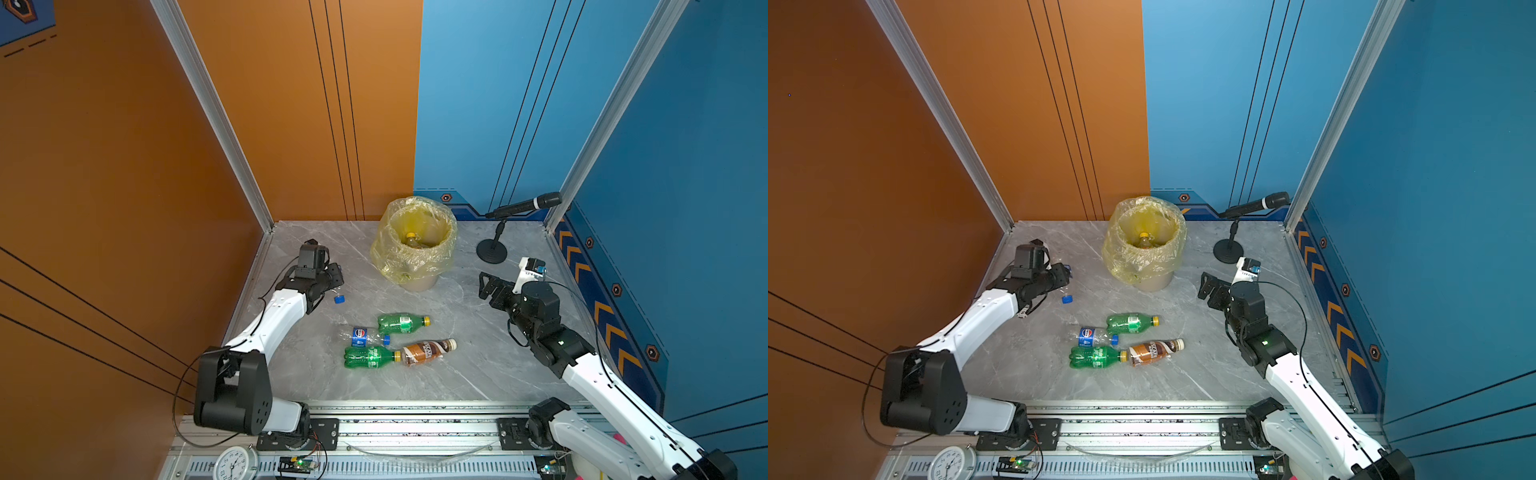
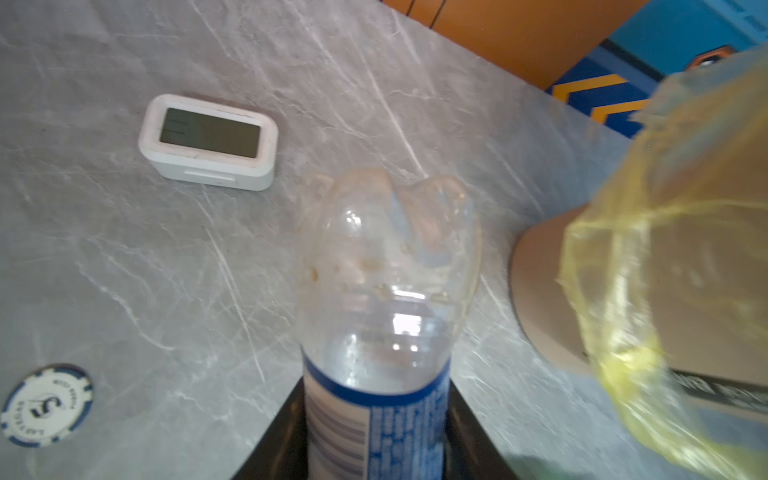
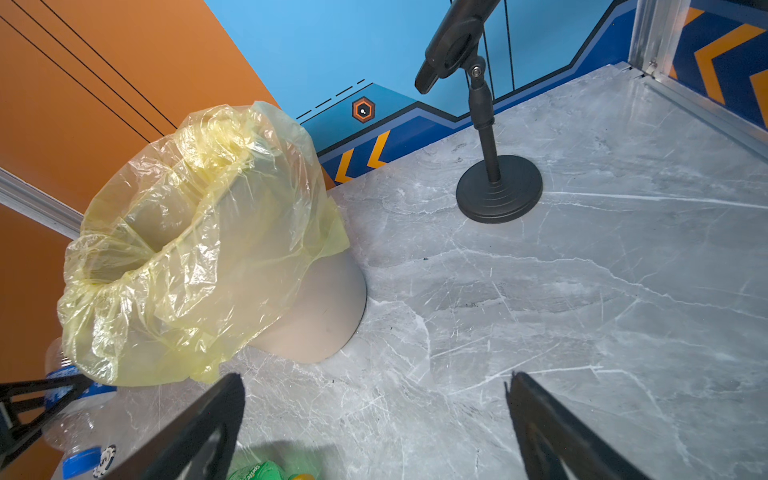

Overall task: Put the plastic bottles in the bin
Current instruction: 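Lift the blue-capped bottle with the left gripper and carry it over the bin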

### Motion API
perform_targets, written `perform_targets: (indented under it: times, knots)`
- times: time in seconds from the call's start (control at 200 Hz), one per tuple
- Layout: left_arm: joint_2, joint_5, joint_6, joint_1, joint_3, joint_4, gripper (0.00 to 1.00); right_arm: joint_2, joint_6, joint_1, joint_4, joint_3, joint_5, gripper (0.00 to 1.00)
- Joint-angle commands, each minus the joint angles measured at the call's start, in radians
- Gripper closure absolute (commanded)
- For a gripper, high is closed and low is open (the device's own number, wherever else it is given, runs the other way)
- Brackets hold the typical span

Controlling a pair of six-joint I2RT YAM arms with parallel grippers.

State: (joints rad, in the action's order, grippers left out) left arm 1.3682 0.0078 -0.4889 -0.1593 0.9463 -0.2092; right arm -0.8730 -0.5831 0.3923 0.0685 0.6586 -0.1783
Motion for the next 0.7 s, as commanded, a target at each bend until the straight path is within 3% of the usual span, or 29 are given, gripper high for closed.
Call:
perform_targets:
  times: [0.0,0.426,0.696]
  knots:
    - [-0.064,-0.019,-0.030,-0.044,-0.064,0.124,0.62,0.002,-0.015,-0.006,0.010,-0.013,0.016,0.00]
    - [-0.172,-0.013,0.016,-0.125,0.068,0.135,0.63,0.019,-0.021,-0.009,0.017,-0.017,0.016,0.00]
    - [-0.027,-0.014,0.116,-0.262,0.350,0.178,0.63,0.039,-0.020,-0.012,0.026,-0.019,0.013,0.00]
